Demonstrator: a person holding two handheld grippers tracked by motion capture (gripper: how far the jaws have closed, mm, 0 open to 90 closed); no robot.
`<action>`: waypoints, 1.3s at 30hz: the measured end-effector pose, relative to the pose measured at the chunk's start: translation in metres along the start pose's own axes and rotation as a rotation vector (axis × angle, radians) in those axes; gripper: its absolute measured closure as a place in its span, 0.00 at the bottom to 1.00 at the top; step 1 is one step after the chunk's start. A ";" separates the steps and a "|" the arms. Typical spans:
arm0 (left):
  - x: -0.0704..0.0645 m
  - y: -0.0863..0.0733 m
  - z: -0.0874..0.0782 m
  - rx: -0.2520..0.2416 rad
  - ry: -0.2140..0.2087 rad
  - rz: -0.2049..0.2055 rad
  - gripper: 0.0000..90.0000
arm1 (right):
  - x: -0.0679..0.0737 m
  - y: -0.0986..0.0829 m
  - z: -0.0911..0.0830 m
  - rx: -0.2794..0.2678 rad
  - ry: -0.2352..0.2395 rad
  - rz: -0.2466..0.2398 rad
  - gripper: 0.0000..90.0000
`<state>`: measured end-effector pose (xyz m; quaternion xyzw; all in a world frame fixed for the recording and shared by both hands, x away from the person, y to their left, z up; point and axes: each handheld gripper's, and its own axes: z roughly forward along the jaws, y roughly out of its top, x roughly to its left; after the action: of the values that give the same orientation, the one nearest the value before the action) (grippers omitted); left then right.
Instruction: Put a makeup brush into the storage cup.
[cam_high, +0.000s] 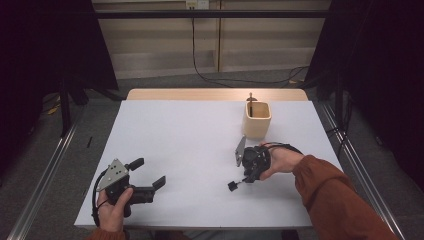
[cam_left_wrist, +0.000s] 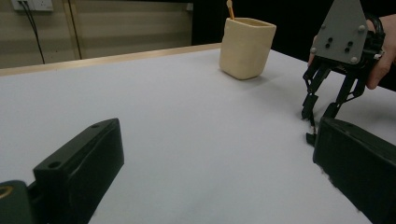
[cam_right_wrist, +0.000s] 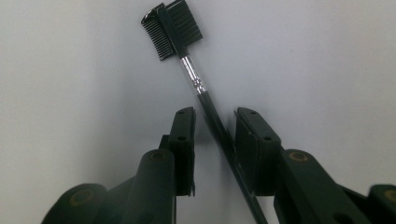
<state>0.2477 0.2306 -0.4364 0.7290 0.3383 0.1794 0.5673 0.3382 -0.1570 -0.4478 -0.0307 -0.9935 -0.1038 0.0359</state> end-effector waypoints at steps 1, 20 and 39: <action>0.000 0.000 0.000 -0.002 -0.001 0.001 0.02 | 0.001 0.000 0.000 0.004 -0.008 -0.012 0.76; -0.001 0.000 0.000 -0.003 -0.006 0.004 0.02 | -0.001 0.002 0.002 0.016 0.002 -0.021 0.95; 0.000 0.000 0.001 0.006 -0.003 0.004 0.02 | -0.003 -0.011 -0.001 -0.076 -0.017 0.093 0.95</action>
<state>0.2478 0.2299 -0.4366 0.7316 0.3364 0.1783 0.5655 0.3401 -0.1685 -0.4493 -0.0792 -0.9866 -0.1392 0.0313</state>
